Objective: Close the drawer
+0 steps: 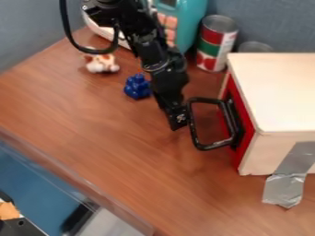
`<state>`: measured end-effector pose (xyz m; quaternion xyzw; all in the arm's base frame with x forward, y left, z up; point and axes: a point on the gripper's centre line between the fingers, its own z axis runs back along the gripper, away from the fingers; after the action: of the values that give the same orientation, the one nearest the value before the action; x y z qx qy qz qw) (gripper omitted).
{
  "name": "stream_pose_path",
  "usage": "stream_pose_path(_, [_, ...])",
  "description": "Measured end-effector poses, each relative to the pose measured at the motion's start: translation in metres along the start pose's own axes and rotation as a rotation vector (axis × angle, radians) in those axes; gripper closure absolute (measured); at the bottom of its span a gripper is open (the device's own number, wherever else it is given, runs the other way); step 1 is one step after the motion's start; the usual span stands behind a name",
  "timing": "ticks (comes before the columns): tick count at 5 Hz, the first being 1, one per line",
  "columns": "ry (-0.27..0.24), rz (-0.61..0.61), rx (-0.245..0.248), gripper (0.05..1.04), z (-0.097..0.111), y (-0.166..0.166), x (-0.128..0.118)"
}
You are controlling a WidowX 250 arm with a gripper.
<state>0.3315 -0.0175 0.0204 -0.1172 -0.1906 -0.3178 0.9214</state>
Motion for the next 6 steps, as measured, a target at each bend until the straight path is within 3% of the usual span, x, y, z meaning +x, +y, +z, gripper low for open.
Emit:
stream_pose_path(1, [-0.016,-0.009,-0.035,0.085,0.020,0.004,-0.016])
stream_pose_path(2, [0.016,0.034,0.060,0.085,0.043,0.013,-0.038])
stream_pose_path(3, [0.161,0.187,0.304,0.085,0.040,0.017,-0.042])
stream_pose_path(4, [0.202,0.259,0.466,0.085,0.102,0.036,-0.076])
stream_pose_path(5, [0.251,0.292,0.491,0.085,0.128,0.037,-0.094])
stream_pose_path(6, [0.252,0.362,0.462,0.085,0.167,0.036,-0.115])
